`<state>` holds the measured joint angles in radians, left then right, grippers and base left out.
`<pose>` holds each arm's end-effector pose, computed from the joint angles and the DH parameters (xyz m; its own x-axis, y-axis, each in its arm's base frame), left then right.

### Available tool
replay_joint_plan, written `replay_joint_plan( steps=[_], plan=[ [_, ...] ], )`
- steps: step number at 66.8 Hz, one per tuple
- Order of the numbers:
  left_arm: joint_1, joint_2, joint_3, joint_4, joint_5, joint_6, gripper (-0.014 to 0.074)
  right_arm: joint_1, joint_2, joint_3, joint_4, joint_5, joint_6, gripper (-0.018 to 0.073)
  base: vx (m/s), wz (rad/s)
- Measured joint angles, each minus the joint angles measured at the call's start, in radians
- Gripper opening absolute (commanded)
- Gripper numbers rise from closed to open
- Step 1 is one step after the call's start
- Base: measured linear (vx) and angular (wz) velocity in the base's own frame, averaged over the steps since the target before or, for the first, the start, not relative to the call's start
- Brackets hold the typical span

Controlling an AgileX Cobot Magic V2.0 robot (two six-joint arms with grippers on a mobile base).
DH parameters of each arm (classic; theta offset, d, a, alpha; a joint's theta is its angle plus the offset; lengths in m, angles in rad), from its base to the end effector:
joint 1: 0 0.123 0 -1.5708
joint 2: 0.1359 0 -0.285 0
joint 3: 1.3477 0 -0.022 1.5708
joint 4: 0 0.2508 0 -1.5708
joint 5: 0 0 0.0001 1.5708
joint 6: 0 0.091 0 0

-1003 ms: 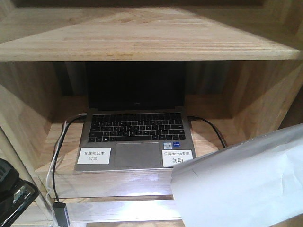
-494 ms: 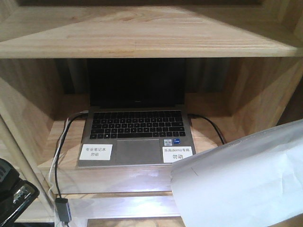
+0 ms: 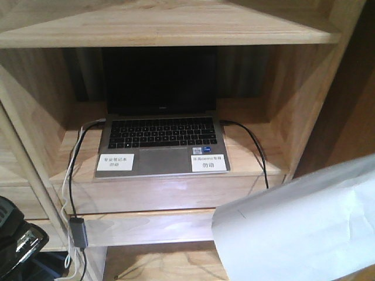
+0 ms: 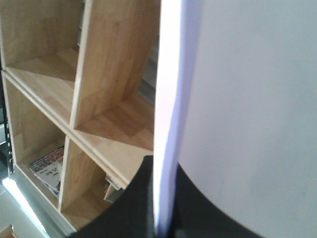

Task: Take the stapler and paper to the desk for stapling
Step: 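Drive the base away from the shelf toward the wooden desk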

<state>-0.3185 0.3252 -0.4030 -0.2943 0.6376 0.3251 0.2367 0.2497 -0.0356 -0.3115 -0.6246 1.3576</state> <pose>0.0607 -0.0366 0.2735 -0.3738 0.2125 -0.9028 0.4900 0.8717 0.0024 0.0615 0.0316 0.2611 -0.1435 0.8683 -0.4749 -0.5705 0.3195 0.7566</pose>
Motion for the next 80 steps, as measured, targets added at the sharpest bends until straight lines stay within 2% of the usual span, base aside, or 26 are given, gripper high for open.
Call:
replay_joint_plan(
  steps=[38, 80],
  plan=[
    [0.0, 0.0, 0.0, -0.001, 0.0, 0.0, -0.0007, 0.0, 0.0, 0.0, 0.0, 0.0, 0.0, -0.0002, -0.09, 0.16],
    [0.0, 0.0, 0.0, -0.002, 0.0, 0.0, -0.0007, 0.0, 0.0, 0.0, -0.001, -0.003, 0.0, -0.0002, -0.04, 0.59]
  ],
)
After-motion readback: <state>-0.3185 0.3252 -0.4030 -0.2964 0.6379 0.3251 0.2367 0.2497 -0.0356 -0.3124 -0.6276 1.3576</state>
